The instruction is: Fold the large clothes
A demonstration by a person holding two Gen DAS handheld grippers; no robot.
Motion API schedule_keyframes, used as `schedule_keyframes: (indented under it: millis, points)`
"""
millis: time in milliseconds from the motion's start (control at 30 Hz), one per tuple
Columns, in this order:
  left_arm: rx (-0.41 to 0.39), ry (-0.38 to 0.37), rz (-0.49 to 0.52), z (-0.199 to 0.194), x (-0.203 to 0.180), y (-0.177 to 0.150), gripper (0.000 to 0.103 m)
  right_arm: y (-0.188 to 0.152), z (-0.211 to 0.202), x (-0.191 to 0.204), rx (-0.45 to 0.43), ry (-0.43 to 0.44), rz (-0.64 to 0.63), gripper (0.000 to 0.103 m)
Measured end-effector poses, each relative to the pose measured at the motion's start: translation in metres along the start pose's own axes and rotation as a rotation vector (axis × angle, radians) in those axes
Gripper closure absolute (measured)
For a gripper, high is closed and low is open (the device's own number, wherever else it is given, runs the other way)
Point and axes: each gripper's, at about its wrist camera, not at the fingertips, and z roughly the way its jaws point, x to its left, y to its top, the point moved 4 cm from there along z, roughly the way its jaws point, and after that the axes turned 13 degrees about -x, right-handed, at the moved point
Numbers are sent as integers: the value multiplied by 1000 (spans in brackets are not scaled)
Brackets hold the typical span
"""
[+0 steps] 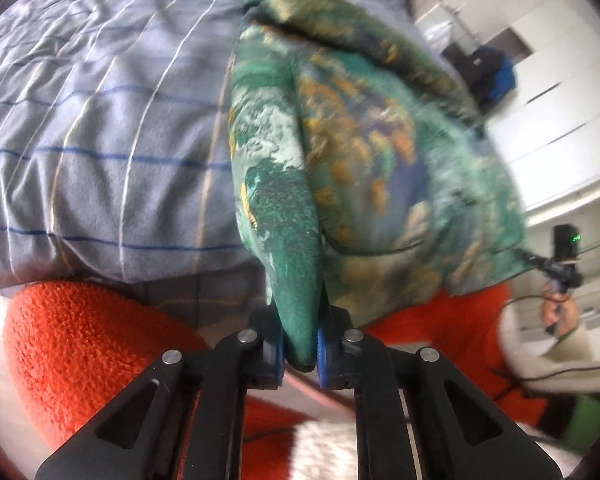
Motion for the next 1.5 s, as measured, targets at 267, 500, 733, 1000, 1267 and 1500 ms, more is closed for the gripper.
schedule_keyframes:
  millis: [267,500,733,1000,1267,1500]
  points:
    - [-177,-175,-26,-42,-35,70,94,61,-38,28,-139,284,127,88]
    - [-299,-176,42,-23,-72,186,95,149,-27,56,-260,345,117,90]
    - [-329,-74,-18,42,-57,301,95,254,24,32,-358,262,196,91]
    - [-253,95,-192,157,7,371,91,353,109,-45,-413,82,377,92]
    - [-141,120,-232,186,26,371,73,360,181,-77,-374,49,558,57]
    - [-198,122,-271,140,35,382,26,396,102,-61,-485,1,519,24]
